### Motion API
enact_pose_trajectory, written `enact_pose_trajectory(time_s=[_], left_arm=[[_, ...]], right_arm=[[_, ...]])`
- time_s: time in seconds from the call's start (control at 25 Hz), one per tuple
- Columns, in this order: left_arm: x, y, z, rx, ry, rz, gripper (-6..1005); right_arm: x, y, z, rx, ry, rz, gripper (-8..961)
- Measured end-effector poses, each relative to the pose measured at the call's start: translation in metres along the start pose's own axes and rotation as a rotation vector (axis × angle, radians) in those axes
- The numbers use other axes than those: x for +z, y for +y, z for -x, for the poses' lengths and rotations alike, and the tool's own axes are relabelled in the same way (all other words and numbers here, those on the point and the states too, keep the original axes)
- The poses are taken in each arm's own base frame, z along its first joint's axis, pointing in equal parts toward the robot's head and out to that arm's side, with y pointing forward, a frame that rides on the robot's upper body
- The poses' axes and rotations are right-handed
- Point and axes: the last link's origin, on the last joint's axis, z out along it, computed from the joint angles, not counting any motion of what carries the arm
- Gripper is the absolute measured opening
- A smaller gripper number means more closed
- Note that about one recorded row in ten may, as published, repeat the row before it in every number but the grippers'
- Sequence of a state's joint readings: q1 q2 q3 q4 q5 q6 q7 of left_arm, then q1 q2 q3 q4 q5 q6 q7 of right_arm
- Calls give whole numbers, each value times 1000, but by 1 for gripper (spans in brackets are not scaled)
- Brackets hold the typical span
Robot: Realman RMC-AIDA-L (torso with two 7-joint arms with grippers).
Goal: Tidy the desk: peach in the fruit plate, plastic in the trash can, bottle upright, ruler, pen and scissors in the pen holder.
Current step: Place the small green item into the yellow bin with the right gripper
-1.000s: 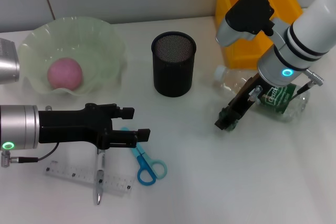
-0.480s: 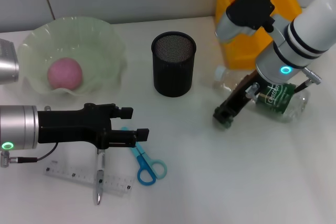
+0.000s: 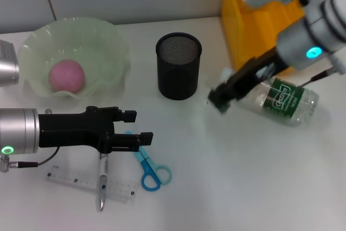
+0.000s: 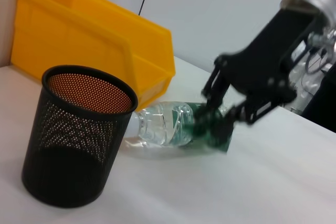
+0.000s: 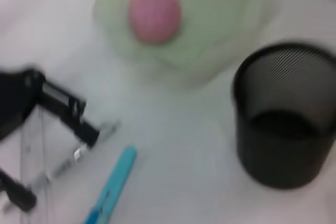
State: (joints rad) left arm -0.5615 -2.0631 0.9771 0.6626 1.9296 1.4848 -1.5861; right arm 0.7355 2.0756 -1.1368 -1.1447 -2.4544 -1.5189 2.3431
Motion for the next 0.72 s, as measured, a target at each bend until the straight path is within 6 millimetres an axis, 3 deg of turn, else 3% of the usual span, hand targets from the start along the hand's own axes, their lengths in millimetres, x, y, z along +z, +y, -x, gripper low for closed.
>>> enact_pose_trajectory(time_s=[0.12,0.16,0.2,0.4,0.72], left_arm=[[0,0,0,1,0,1,814],[0,0,0,1,0,1,814],[0,0,0,1,0,1,814],[0,0,-1,1,0,3,814],[0,1,-1,3,0,7,814]], right_arm=[[-28,-7,1,46,-125,-14,272],[-46,-13,2,80,-222,-21,272],[-46,-13,2,80,-222,-21,272],[-83,-38,0,159,-455,-92,273],[-89,-83,-10,270,-581,-315,272]])
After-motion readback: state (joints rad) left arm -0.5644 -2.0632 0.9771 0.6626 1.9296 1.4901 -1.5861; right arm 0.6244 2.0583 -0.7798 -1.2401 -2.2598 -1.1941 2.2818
